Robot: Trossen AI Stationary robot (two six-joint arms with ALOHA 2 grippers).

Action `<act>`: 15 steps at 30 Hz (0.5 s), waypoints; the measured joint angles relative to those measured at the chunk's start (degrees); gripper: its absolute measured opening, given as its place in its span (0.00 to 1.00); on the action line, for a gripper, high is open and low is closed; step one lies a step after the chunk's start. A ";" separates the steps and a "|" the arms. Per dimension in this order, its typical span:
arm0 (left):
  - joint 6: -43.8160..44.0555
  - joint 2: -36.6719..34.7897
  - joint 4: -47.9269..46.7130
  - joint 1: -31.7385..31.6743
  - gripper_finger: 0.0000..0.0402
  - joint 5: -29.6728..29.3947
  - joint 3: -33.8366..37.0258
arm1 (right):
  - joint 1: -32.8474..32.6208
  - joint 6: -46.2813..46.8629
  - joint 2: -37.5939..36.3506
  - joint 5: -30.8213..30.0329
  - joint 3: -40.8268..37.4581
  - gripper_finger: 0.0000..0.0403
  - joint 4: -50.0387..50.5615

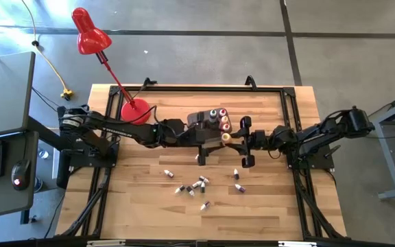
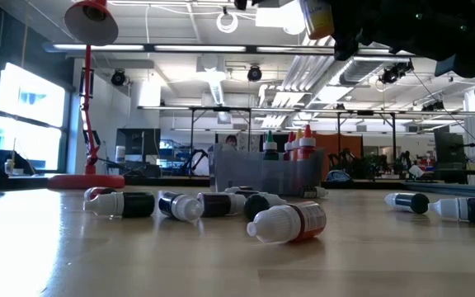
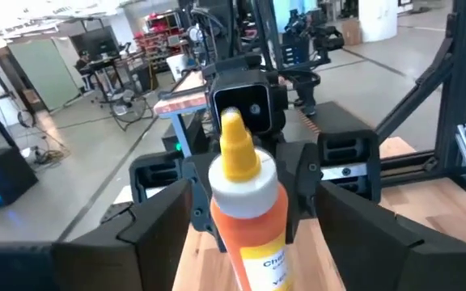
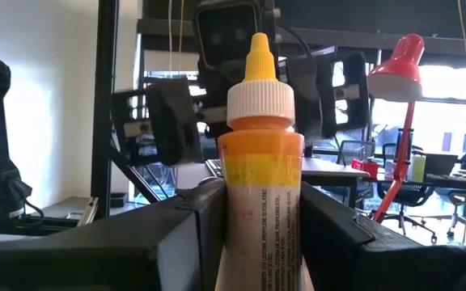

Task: Pick & Place food coloring
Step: Put the large yellow food coloring bottle into the black bin

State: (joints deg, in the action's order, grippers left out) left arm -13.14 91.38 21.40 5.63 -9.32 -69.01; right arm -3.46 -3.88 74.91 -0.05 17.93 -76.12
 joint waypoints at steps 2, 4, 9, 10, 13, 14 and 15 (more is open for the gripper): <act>0.08 0.45 0.65 0.00 0.60 -0.02 0.13 | 0.00 0.00 0.00 0.00 0.00 0.31 0.04; 0.03 1.65 3.51 0.00 0.56 0.26 -0.11 | 0.00 0.00 0.00 0.00 0.00 0.31 0.21; -0.08 3.06 3.74 -0.02 0.46 0.70 -0.06 | -0.02 0.25 0.00 0.21 0.00 0.31 0.54; -0.07 3.15 3.52 -0.04 0.44 0.63 0.03 | -0.02 0.16 0.01 0.26 0.00 0.31 0.76; -0.06 3.34 4.76 -0.07 0.38 0.63 0.06 | -0.02 0.02 0.02 -0.22 0.11 0.31 0.13; -0.06 3.50 5.10 -0.07 0.36 0.61 0.06 | -0.02 0.01 0.00 -0.36 0.11 0.31 0.12; 0.01 3.55 5.09 -0.06 0.35 0.51 0.06 | -0.02 -0.02 0.00 -0.48 0.03 0.31 0.24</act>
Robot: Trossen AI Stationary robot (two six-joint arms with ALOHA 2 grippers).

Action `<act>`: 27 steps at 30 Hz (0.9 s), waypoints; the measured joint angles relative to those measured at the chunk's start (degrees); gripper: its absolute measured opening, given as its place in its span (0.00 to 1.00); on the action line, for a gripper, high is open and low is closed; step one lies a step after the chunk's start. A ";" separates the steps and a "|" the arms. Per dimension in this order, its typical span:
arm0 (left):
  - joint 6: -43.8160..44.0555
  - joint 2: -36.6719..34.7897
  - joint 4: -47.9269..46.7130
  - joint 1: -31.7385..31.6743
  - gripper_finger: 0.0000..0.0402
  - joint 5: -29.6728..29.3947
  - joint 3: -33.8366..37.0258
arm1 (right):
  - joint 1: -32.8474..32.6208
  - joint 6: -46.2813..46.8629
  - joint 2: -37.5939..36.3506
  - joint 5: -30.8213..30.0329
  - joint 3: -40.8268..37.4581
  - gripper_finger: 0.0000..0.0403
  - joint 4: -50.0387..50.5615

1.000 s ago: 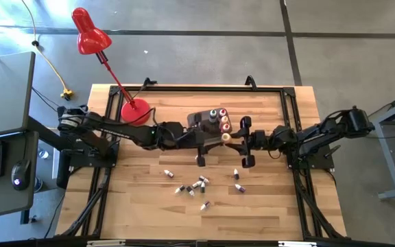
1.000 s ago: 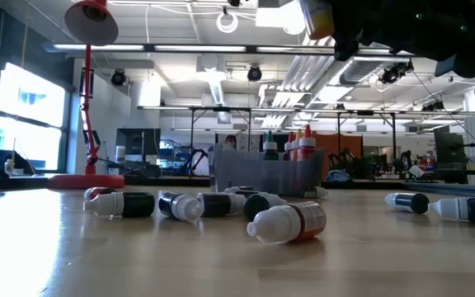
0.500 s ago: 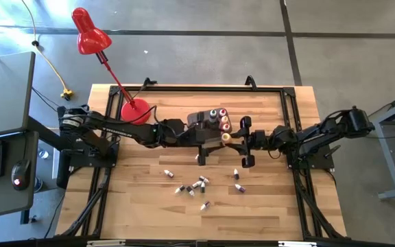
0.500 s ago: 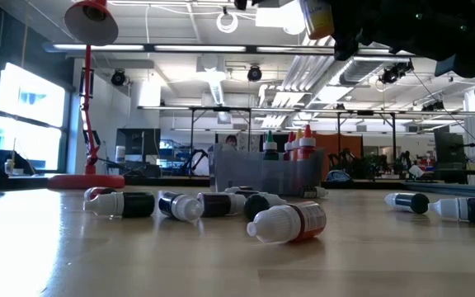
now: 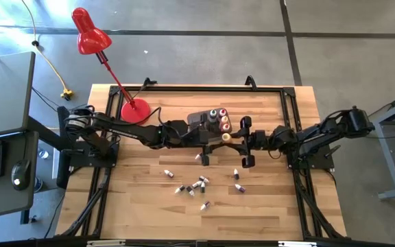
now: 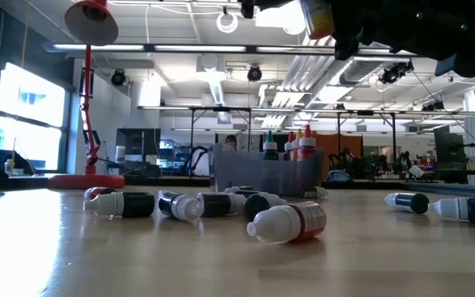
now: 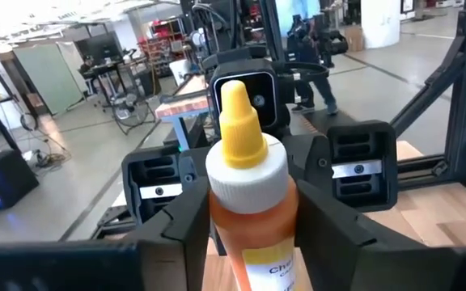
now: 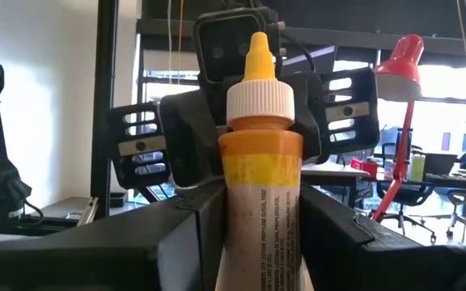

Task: Pick & Place food coloring
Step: Put the large yellow food coloring bottle into the black bin

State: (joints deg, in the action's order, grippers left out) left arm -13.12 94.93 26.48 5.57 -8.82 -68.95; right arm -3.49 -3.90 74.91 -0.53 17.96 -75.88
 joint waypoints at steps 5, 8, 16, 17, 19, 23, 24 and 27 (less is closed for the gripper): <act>-0.07 0.07 0.61 0.01 0.38 0.16 0.00 | 0.00 -0.05 -0.02 0.07 0.00 0.31 -0.04; -0.02 0.10 0.75 0.01 0.44 0.28 0.00 | 0.00 -0.24 -0.02 0.06 0.00 0.31 0.20; -0.07 0.11 1.21 0.06 0.54 1.67 0.00 | 0.00 -0.49 0.02 -0.11 0.00 0.31 0.31; -0.07 0.11 1.30 0.06 0.54 1.56 0.00 | 0.00 -0.64 0.01 -0.11 0.00 0.31 0.24; -0.07 0.11 1.71 0.06 0.54 1.02 0.00 | 0.00 -0.64 0.02 -0.21 0.00 0.31 0.20; -0.48 0.09 3.06 0.08 0.54 1.07 -0.02 | 0.04 -0.64 0.00 -0.35 0.00 0.31 0.22; -0.66 0.10 3.06 0.08 0.53 1.11 -0.02 | 0.02 -0.64 0.02 -0.35 0.00 0.31 0.24; -1.46 0.09 3.23 0.08 0.48 1.07 -0.02 | 0.02 -0.66 0.01 -0.17 0.00 0.31 0.22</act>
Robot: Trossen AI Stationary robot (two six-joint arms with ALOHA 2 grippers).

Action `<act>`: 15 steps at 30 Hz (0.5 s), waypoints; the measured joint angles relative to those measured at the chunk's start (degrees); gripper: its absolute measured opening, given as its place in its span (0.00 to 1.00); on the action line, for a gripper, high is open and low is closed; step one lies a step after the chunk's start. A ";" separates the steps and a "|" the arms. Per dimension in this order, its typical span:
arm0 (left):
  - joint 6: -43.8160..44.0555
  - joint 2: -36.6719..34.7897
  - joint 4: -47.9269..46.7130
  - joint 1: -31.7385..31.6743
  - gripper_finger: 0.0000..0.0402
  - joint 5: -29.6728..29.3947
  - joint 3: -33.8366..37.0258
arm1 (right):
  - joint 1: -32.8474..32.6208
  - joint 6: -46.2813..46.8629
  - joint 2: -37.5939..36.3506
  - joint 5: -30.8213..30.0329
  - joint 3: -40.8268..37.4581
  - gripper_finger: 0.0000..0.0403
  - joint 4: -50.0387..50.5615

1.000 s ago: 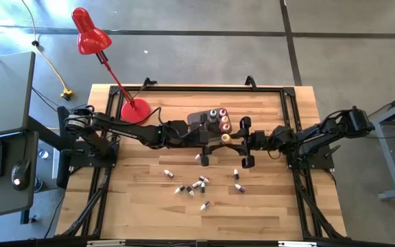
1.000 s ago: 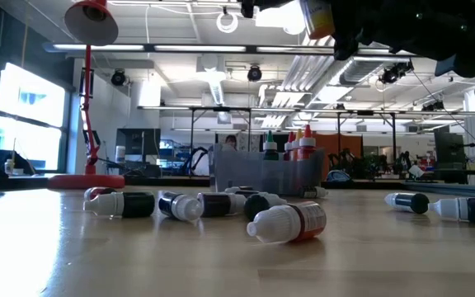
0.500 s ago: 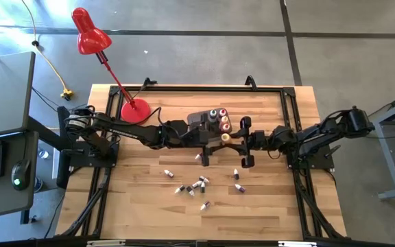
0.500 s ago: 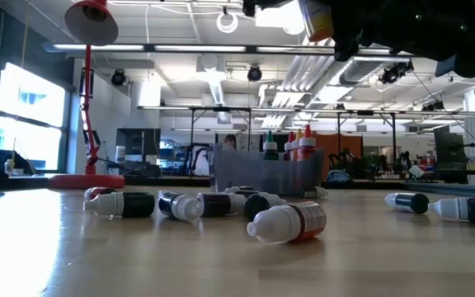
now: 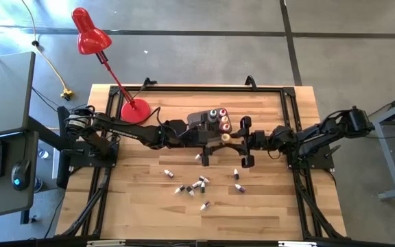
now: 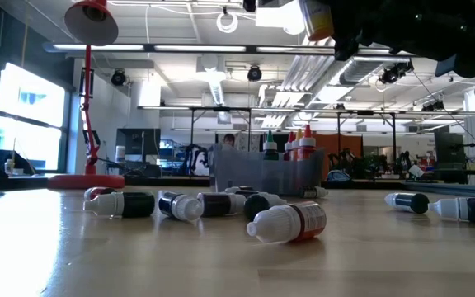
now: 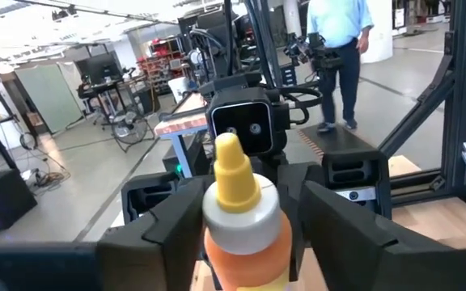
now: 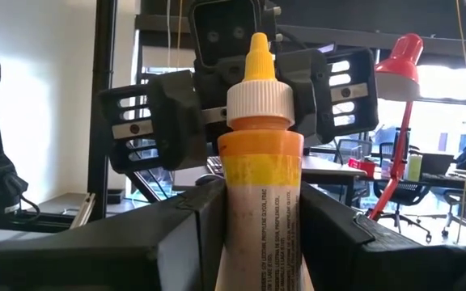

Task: Pick & Place food coloring
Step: Put the large yellow food coloring bottle into the black bin

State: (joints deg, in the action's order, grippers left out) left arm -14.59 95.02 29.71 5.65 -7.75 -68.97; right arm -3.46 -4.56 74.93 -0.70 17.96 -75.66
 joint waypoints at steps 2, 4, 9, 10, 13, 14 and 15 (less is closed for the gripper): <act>-0.04 0.00 0.00 -0.01 0.43 -0.06 0.00 | -0.02 0.00 0.00 0.14 0.00 0.31 0.02; -0.09 0.00 0.00 -0.02 0.37 -0.10 0.00 | -0.02 -0.03 0.01 0.26 -0.02 0.31 0.03; 0.09 -0.01 -0.02 -0.02 0.26 -0.11 0.00 | -0.02 -0.26 -0.01 0.10 -0.02 0.31 -0.02; 0.09 -0.02 0.05 -0.02 0.25 -0.09 0.00 | -0.02 -0.44 -0.01 0.06 -0.02 0.31 -0.04; -0.04 -0.02 0.20 -0.02 0.25 -0.21 0.00 | -0.02 -1.68 0.00 0.06 -0.02 0.31 -0.07; -0.10 -0.02 0.17 0.00 0.26 -0.35 0.00 | -0.02 -1.92 -0.01 0.06 -0.02 0.31 -0.07; -0.15 -0.02 0.15 0.00 0.26 -0.35 0.00 | -0.02 -2.16 -0.01 0.08 -0.02 0.31 -0.06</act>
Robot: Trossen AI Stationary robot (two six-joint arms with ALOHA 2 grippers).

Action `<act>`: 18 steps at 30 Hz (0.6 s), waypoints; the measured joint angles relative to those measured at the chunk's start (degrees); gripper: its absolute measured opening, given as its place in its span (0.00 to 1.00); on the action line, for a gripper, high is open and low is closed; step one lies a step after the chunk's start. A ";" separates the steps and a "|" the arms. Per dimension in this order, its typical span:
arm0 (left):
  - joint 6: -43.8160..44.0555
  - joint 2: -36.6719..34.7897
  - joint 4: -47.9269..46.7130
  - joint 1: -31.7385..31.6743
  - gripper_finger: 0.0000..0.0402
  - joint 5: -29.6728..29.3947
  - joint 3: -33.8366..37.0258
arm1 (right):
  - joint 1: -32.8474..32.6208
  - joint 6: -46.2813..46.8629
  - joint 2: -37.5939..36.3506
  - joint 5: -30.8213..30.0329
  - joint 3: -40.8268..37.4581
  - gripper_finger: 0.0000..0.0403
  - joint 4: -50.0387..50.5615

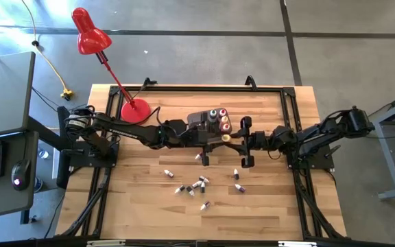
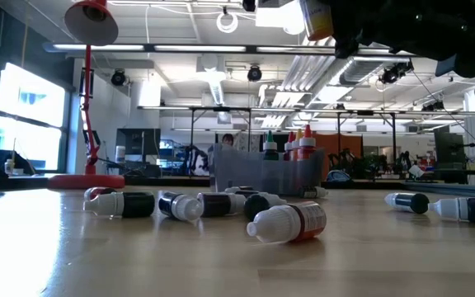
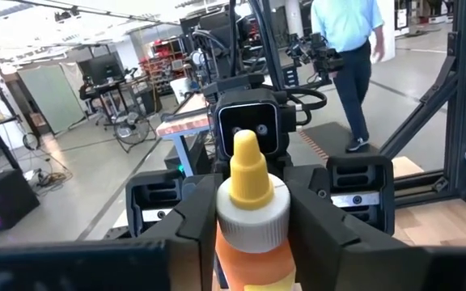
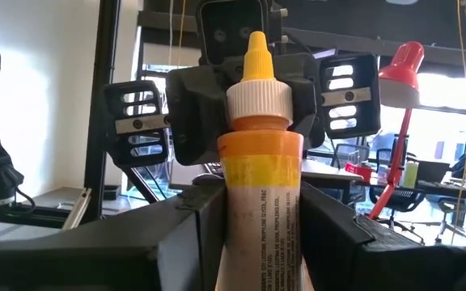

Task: Pick & Place food coloring
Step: Put the large yellow food coloring bottle into the black bin

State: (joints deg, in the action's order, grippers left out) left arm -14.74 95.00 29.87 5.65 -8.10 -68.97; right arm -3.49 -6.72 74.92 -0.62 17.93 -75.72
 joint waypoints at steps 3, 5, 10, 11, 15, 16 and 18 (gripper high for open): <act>-0.07 0.00 0.00 0.00 0.27 -0.10 0.00 | 0.00 -1.36 0.02 -0.02 0.00 0.31 0.04; -0.04 0.00 -0.02 0.00 0.27 -0.16 0.00 | 0.00 -2.12 0.00 -0.02 0.00 0.31 0.06; 1.10 0.00 -0.40 0.05 0.26 -3.23 0.00 | 0.04 -2.60 0.02 -0.39 0.00 0.38 0.15; 1.25 0.00 -0.95 0.07 0.26 -4.33 0.00 | 0.05 -2.75 0.02 -0.44 0.00 0.40 0.31; 1.51 0.07 -3.64 0.04 0.26 -6.26 0.00 | 0.04 -4.52 0.02 -1.47 0.00 0.48 0.04; 1.53 0.07 -3.89 0.04 0.26 -6.77 0.00 | 0.04 -5.17 0.02 -2.56 0.00 0.50 0.06; 1.53 0.07 -4.88 0.04 0.26 -8.80 0.00 | 0.00 -6.40 0.02 -6.01 0.00 0.52 0.05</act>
State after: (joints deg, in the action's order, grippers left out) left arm -13.22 95.07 24.99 5.69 -16.90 -68.97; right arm -3.49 -13.12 74.94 -6.64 17.93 -75.66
